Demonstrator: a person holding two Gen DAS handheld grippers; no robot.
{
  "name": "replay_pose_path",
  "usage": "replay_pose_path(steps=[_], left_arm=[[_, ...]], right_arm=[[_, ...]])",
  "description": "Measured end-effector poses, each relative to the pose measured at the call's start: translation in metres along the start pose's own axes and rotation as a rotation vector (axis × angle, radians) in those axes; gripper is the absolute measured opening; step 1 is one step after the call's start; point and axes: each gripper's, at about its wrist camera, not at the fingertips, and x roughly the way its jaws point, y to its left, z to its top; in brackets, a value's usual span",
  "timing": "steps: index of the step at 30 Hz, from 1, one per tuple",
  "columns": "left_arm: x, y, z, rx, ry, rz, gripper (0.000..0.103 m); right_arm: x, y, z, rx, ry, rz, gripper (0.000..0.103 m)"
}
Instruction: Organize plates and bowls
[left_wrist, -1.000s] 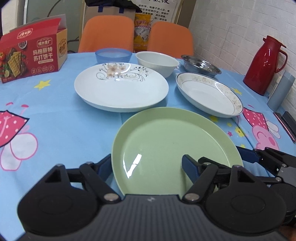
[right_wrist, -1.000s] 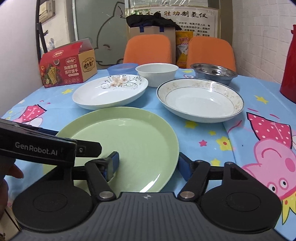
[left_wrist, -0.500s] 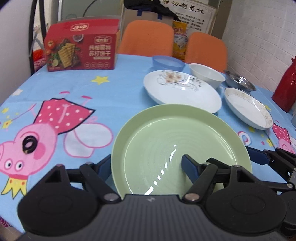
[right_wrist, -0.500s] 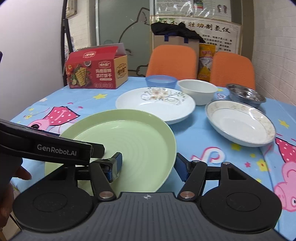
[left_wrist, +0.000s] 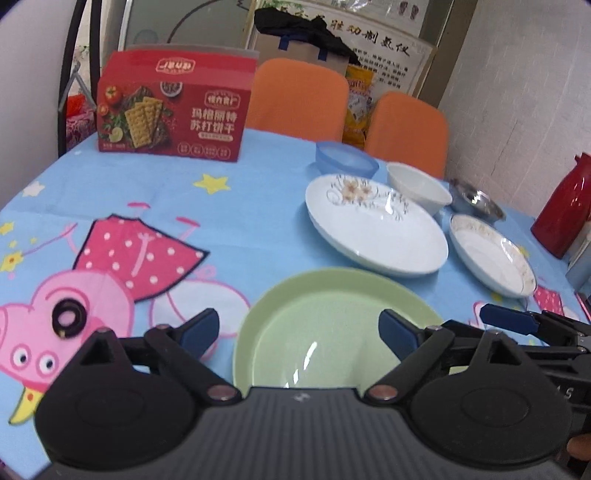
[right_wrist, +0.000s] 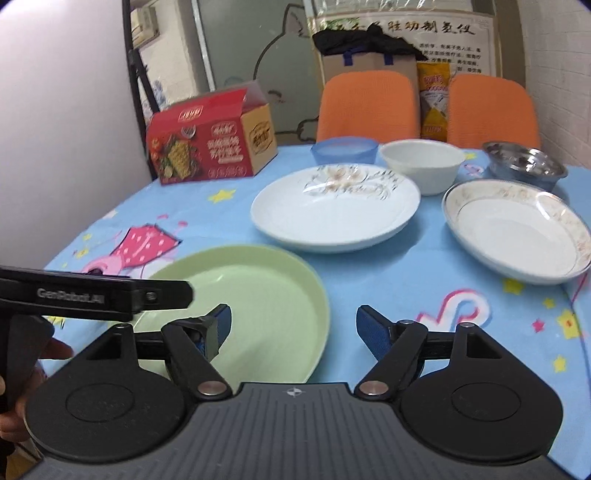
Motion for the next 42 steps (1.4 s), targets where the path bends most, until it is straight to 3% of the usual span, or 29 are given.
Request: replay_pose_path(steps=[5,12,19,23,28,42], left_arm=[[0.023,0.006,0.048,-0.005,-0.035,-0.036,0.092],[0.092,0.003,0.080,0.026,0.054,-0.022,0.092],[0.115,-0.001,0.089,0.058,0.064,-0.021,0.092],[0.127,-0.008,0.094,0.080,0.062,-0.002,0.092],[0.138,-0.018,0.095,0.119,0.059,0.033,0.092],[0.161,-0.025,0.089,0.151,0.113,0.031,0.092]], right_arm=[[0.030,-0.025,0.043,0.001,-0.045,-0.043,0.103],[0.098,-0.049,0.063,0.015,0.038,-0.046,0.103],[0.125,-0.045,0.063,0.010,0.088,-0.065,0.103],[0.130,-0.037,0.066,0.006,0.089,0.006,0.103],[0.126,-0.037,0.065,-0.018,0.070,-0.026,0.103],[0.144,-0.034,0.055,-0.091,0.095,-0.047,0.103]])
